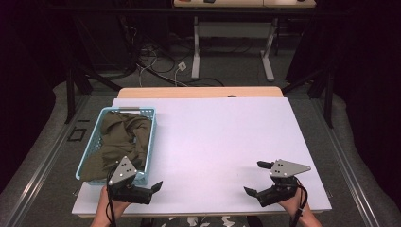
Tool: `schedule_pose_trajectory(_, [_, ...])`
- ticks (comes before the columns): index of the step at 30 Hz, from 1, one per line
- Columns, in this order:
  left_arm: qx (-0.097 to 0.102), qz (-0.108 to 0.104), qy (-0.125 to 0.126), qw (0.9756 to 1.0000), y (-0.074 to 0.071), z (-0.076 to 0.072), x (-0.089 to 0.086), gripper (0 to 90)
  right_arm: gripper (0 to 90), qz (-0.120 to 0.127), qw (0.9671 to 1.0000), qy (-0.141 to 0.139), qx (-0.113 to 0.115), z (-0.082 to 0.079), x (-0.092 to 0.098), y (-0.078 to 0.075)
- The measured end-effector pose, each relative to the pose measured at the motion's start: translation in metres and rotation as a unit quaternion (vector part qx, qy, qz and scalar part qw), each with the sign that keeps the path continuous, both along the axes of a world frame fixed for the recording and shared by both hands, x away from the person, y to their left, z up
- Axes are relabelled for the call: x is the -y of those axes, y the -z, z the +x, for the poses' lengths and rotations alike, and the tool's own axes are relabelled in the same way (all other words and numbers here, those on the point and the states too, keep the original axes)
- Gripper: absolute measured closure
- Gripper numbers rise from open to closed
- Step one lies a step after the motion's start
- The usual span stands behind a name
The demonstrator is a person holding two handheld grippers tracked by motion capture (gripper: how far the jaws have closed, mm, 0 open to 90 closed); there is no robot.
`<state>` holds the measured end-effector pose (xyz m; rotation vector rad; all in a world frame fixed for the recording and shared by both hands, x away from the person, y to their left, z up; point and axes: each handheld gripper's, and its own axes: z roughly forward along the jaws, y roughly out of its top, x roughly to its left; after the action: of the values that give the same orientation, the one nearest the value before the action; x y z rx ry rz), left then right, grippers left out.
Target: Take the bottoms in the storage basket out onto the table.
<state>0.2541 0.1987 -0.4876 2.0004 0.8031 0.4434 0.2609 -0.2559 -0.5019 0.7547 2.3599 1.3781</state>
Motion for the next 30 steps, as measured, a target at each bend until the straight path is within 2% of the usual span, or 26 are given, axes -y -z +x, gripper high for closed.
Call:
schedule_pose_trajectory(19, [-0.004, 0.003, 0.005, 1.0, -0.006, 0.0, 0.004, 0.0, 2.3, -0.006, 1.0, 0.004, -0.001, 0.0, -0.001, 0.0])
schedule_pose_trajectory(25, [-0.006, 0.003, 0.005, 1.0, -0.007, 0.005, 0.005, 0.0, 2.3, -0.003, 0.9999, 0.011, -0.006, 0.0, 0.002, 0.0])
schedule_pose_trajectory(27, [-0.008, 0.004, 0.003, 1.0, -0.006, 0.007, 0.002, 0.0, 2.3, 0.0, 0.9999, 0.013, 0.001, 0.0, 0.001, -0.001])
schedule_pose_trajectory(30, [-0.007, 0.002, -0.004, 1.0, -0.007, 0.01, -0.001, 0.0, 2.3, -0.004, 0.9999, 0.013, -0.003, 0.002, -0.001, -0.001])
